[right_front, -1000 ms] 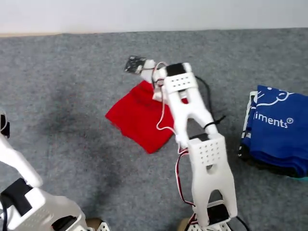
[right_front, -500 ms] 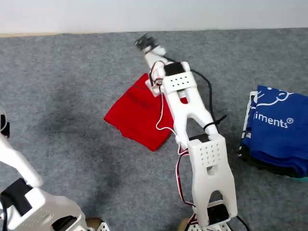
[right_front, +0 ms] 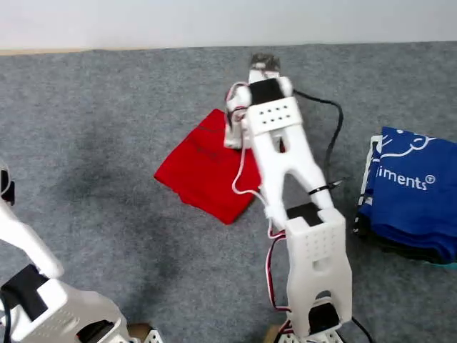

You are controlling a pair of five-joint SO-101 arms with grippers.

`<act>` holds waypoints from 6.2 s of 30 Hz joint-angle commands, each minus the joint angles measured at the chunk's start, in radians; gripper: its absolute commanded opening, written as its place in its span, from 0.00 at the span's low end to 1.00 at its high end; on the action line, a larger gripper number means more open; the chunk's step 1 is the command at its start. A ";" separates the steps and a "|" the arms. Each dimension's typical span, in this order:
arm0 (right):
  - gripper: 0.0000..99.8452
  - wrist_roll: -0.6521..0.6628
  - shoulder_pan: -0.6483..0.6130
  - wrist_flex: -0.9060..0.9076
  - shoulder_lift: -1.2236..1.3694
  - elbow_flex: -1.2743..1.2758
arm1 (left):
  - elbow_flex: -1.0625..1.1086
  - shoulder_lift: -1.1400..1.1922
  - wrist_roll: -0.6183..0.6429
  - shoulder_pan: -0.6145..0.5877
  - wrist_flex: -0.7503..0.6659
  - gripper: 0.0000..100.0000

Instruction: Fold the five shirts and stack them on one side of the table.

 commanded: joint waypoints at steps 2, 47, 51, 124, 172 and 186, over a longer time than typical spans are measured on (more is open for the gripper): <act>0.23 -0.141 -0.059 0.036 -0.058 -0.009 | 0.010 -0.046 -0.002 0.012 -0.015 0.01; 0.01 -0.110 -0.039 0.019 0.315 -0.176 | 0.061 -0.049 -0.006 0.011 -0.066 0.01; 0.01 -0.029 0.005 0.058 0.248 -0.247 | 0.061 -0.052 -0.005 0.011 -0.066 0.01; 0.01 1.053 0.980 -0.558 -0.869 0.904 | 0.054 -0.048 -0.008 0.012 -0.080 0.01; 0.01 1.194 1.112 0.030 -0.384 0.293 | 0.054 -0.048 -0.009 0.012 -0.080 0.01; 0.01 1.200 1.155 -0.403 -0.231 0.163 | 0.054 -0.055 -0.009 0.012 -0.078 0.01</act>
